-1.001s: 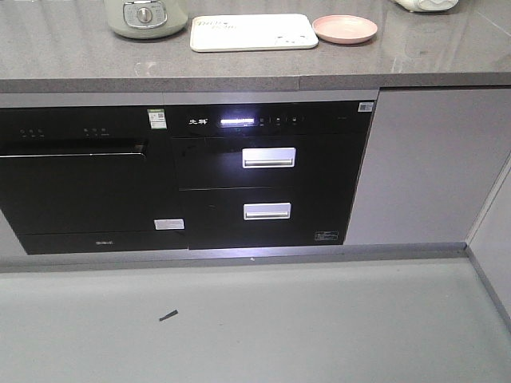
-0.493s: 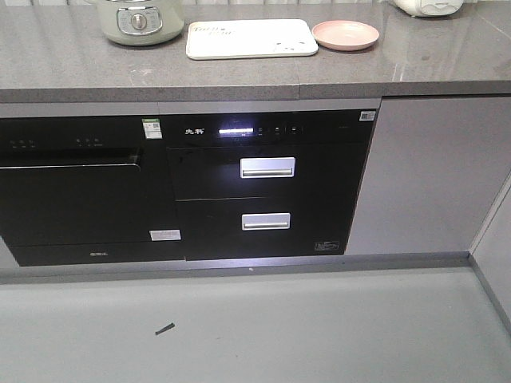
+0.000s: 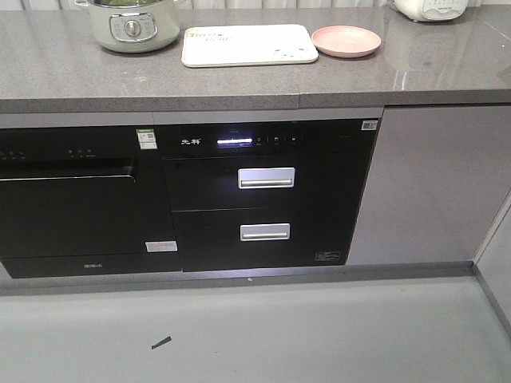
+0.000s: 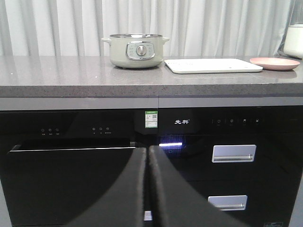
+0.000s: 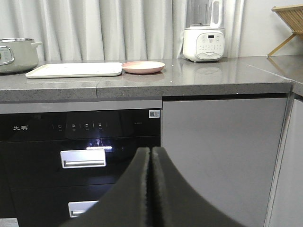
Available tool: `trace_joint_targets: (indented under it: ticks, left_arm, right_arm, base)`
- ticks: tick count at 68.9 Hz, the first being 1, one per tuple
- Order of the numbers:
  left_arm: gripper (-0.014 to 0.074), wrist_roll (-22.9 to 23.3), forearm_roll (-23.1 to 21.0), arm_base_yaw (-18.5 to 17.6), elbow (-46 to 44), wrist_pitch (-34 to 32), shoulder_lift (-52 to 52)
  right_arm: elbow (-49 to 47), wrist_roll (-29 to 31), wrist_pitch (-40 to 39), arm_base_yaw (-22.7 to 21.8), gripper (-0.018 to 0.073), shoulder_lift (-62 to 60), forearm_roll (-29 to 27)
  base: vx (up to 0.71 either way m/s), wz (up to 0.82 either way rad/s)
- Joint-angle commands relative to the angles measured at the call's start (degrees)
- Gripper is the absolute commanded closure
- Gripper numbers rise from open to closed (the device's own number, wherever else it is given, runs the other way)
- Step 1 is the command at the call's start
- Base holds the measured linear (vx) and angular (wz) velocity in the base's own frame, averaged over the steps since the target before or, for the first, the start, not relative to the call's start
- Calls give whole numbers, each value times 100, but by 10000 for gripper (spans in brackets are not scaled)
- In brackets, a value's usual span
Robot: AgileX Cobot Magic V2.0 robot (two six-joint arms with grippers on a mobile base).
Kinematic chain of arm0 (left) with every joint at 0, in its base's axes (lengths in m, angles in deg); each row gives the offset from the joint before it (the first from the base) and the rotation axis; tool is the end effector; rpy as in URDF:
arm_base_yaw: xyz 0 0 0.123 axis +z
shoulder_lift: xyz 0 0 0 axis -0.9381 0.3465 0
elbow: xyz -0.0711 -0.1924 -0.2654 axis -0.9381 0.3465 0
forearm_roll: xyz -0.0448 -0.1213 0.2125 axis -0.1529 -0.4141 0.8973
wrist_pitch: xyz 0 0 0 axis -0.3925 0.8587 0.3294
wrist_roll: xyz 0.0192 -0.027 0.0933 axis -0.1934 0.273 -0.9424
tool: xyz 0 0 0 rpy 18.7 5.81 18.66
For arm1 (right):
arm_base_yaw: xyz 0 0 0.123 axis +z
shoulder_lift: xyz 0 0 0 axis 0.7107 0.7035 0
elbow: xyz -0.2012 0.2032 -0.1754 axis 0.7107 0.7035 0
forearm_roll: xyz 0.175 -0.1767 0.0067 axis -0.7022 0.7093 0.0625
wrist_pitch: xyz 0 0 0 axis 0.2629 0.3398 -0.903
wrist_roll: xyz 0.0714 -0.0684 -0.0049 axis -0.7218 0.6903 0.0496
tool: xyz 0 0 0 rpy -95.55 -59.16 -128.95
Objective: Transfer vegetables to tray and serve
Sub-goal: 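Continue driving closer and align the base with the counter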
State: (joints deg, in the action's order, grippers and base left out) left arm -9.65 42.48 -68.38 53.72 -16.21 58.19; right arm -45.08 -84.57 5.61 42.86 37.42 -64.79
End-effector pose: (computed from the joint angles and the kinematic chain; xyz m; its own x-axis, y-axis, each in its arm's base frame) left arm 0.0107 -0.0007 0.1960 -0.0198 -0.0628 -0.9978 -0.0151 0.9979 -0.0625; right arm 0.0109 -0.0005 0.1975 0.0034 -0.0003 -1.0000 0.0425 0.9991 -0.0001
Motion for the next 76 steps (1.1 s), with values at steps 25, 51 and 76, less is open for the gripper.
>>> trace_joint_targets:
  ticks: [25, 51, 76]
  left_arm:
    - [602, 39, -8, -42, 161, -440, -75]
    - [602, 39, -8, -42, 161, -440, -75]
    - [602, 39, -8, -42, 161, -440, -75]
  right_arm:
    - [88, 0, -428, -39, 561, -40, 0]
    - [88, 0, -428, -39, 561, -40, 0]
    - [88, 0, -428, -39, 561, -40, 0]
  base:
    - [9, 2]
    - [8, 2]
    - [8, 2]
